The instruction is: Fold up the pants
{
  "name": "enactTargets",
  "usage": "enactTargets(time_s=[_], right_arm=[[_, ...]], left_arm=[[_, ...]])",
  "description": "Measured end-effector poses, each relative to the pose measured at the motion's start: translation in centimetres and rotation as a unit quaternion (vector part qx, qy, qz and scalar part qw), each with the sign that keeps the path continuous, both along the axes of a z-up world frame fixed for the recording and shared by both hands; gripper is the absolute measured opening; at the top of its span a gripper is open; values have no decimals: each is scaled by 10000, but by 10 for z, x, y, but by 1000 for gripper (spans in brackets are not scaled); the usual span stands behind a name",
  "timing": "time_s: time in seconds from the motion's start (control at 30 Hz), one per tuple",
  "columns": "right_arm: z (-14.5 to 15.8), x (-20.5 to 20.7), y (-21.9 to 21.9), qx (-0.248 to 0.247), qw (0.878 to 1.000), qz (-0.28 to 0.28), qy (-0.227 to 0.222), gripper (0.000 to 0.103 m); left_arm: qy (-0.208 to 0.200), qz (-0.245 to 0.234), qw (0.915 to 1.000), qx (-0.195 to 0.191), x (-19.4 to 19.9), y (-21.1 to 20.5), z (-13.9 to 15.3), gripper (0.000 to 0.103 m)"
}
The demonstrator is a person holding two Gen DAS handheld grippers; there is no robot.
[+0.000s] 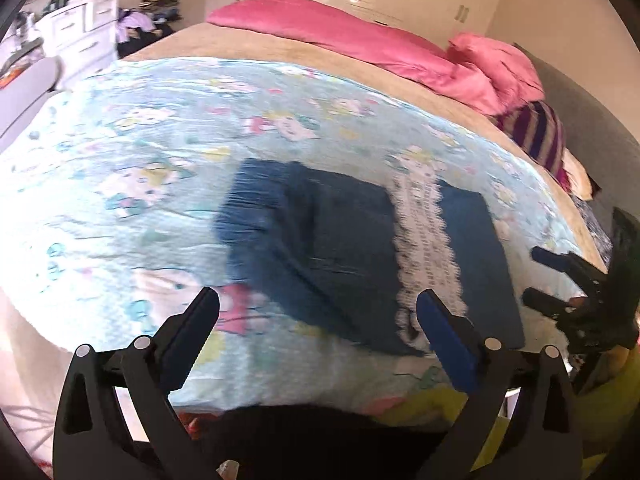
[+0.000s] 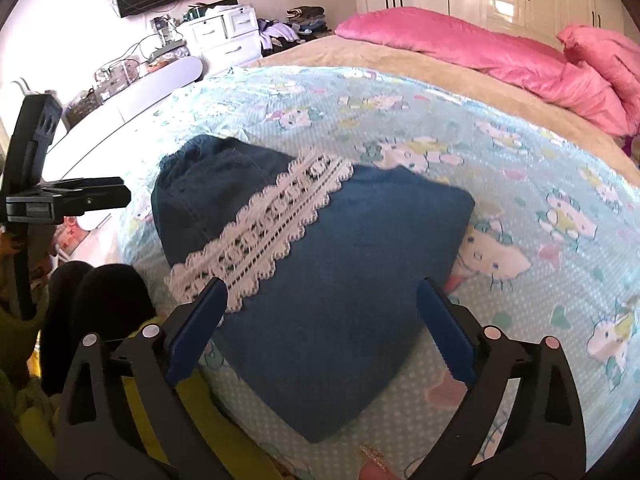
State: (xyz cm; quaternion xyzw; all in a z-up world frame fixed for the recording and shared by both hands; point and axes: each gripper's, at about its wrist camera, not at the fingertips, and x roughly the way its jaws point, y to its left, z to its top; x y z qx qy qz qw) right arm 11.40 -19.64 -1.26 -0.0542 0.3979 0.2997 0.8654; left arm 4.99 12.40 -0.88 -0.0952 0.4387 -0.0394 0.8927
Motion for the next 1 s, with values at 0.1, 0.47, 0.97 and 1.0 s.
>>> enactTargets(time_s=[0.1, 0.47, 0.97, 1.0], right_arm=[[6, 6, 11, -14, 9999, 66, -92, 93], [32, 39, 72, 26, 9969, 770, -183, 94], [24, 103, 182, -375, 9786, 1973, 451, 94], [20, 109, 191, -398, 9752, 2092, 597, 94]], left_arm=[[23, 176, 9998, 117, -4, 12, -1, 99], [319, 487, 9983, 15, -8, 39, -20, 99], [650, 429, 9963, -350, 12, 22, -44, 99], [664, 444, 9959, -421, 14, 21, -46, 99]])
